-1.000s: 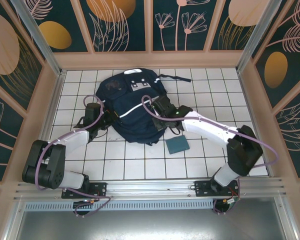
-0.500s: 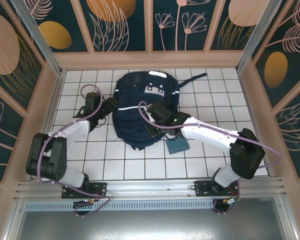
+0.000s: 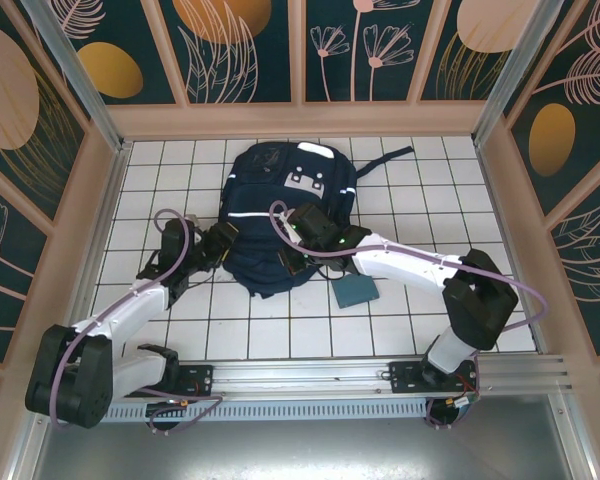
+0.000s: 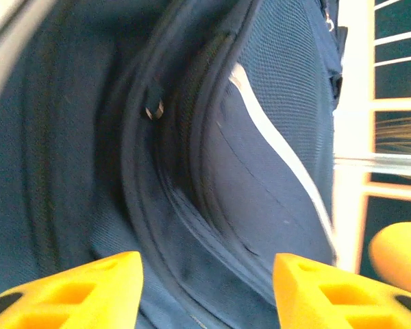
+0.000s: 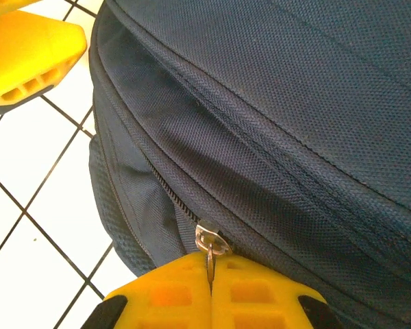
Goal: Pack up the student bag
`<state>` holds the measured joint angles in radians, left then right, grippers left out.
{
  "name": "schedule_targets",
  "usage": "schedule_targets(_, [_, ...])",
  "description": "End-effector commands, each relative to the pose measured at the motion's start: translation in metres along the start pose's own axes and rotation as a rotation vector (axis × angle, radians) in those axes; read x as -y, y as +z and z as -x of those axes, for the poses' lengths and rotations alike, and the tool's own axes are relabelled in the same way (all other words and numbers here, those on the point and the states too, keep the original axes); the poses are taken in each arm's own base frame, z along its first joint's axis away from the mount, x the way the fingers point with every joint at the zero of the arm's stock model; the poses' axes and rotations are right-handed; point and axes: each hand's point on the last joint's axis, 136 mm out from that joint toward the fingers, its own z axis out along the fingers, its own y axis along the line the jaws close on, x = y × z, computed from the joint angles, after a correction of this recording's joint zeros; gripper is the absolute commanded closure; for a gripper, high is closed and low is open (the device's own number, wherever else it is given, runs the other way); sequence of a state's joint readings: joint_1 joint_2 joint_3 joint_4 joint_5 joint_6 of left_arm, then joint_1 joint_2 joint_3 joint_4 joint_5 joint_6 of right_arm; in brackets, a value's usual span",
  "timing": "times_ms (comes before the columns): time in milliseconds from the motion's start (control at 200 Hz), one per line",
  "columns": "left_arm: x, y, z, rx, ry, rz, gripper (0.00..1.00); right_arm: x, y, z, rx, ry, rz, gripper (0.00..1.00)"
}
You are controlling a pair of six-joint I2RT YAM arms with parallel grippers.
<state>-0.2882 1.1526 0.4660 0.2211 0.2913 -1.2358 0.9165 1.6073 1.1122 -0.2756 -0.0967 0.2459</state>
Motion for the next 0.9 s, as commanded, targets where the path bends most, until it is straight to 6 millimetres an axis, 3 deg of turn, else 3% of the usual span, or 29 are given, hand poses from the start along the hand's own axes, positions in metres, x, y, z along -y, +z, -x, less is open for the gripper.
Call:
schedule_targets(0, [0.019, -0.001, -0.016, -0.044, -0.095, -0.092, 0.53, -0.015, -0.006, 0.027, 0.081, -0.011, 0.055, 1.00])
schedule_targets(200, [0.010, 0.010, -0.030, -0.083, -0.150, -0.092, 0.59, -0.018, -0.005, 0.028, 0.082, -0.005, 0.070, 1.00])
schedule_targets(370, [0.000, 0.011, -0.032, -0.082, -0.197, -0.061, 0.52, -0.015, -0.004, 0.027, 0.081, 0.010, 0.054, 1.00])
schedule_targets(565, [-0.023, 0.000, -0.020, 0.019, -0.204, 0.049, 0.50, -0.010, -0.007, 0.029, 0.100, 0.022, 0.024, 1.00])
schedule_targets(705, [-0.020, -0.001, -0.017, 0.036, -0.207, 0.028, 0.50, -0.011, -0.004, 0.029, 0.101, 0.029, 0.022, 1.00])
schedule_targets(890, [0.005, 0.016, -0.020, -0.023, -0.192, -0.080, 0.59, -0.015, -0.007, 0.031, 0.100, 0.021, 0.025, 1.00])
